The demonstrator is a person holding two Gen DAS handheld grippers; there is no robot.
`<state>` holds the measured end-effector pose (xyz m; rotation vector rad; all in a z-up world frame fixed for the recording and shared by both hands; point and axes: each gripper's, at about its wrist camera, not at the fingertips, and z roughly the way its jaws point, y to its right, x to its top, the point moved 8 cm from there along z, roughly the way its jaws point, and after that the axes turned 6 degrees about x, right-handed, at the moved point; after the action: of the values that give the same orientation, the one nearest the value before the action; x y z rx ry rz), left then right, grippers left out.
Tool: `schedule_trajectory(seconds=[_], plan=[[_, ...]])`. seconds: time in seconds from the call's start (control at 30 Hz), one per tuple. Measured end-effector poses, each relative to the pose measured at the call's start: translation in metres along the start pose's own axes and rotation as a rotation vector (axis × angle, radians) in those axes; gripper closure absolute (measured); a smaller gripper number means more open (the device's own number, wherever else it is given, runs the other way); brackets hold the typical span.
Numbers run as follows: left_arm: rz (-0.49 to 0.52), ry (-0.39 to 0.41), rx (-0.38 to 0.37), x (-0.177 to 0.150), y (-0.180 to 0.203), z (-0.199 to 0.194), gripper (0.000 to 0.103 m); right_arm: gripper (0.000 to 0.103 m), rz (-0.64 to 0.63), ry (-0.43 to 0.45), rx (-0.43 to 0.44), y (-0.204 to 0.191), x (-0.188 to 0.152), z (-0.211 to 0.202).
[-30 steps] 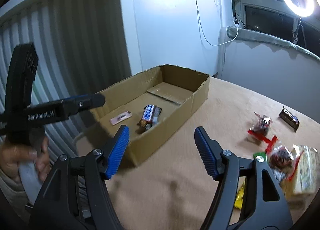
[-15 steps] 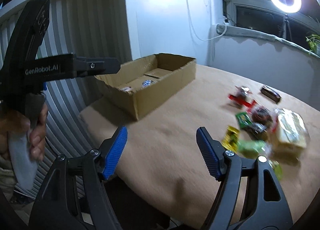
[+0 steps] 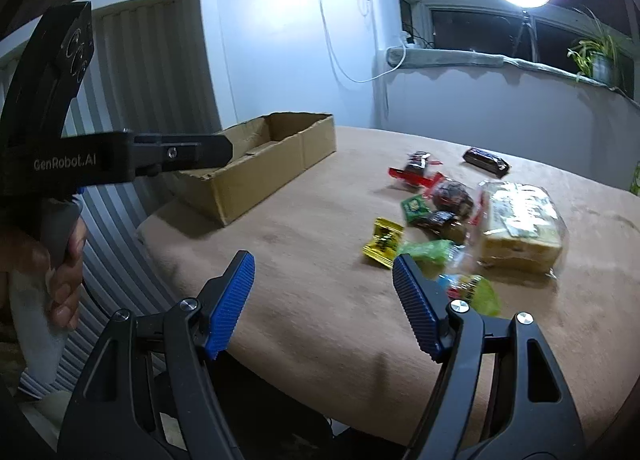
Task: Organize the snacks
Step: 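Grasp the green jelly cup with the right tool while the left tool grasps the yellow candy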
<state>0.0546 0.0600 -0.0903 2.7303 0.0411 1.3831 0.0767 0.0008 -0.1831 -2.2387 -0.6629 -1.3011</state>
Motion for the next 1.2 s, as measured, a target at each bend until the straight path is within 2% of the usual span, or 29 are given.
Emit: schedule_trajectory(seconds=[0.3, 0.47, 0.67, 0.8, 0.9, 0.97, 1.0, 1.07, 1.13, 1.2], plan=[[0.071, -0.077, -0.047, -0.014, 0.045, 0.035, 0.022, 0.029, 0.075, 0.011, -0.049, 0.043, -0.018, -0.015], [0.113, -0.138, -0.044, -0.025, 0.064, 0.07, 0.022, 0.028, 0.13, 0.005, -0.086, 0.073, -0.03, -0.02], [0.098, -0.195, -0.037, -0.033, 0.066, 0.102, 0.022, 0.028, 0.161, -0.001, -0.101, 0.094, -0.039, -0.018], [0.062, -0.195, -0.047, -0.034, 0.062, 0.109, 0.023, 0.028, 0.155, 0.004, -0.09, 0.095, -0.039, -0.013], [0.074, -0.182, -0.047, -0.034, 0.064, 0.111, 0.023, 0.029, 0.138, 0.001, -0.08, 0.095, -0.037, -0.006], [0.094, -0.169, -0.038, -0.034, 0.067, 0.112, 0.028, 0.033, 0.122, -0.008, -0.071, 0.094, -0.036, 0.0], [0.101, -0.164, -0.034, -0.034, 0.068, 0.112, 0.032, 0.04, 0.118, -0.012, -0.064, 0.094, -0.035, 0.003], [0.11, -0.159, -0.037, -0.033, 0.07, 0.114, 0.038, 0.046, 0.118, -0.016, -0.051, 0.094, -0.035, 0.008], [0.123, -0.157, -0.04, -0.032, 0.073, 0.115, 0.04, 0.052, 0.118, -0.016, -0.047, 0.095, -0.035, 0.01], [0.141, -0.156, -0.036, -0.031, 0.075, 0.118, 0.04, 0.053, 0.122, -0.013, -0.04, 0.096, -0.035, 0.01]])
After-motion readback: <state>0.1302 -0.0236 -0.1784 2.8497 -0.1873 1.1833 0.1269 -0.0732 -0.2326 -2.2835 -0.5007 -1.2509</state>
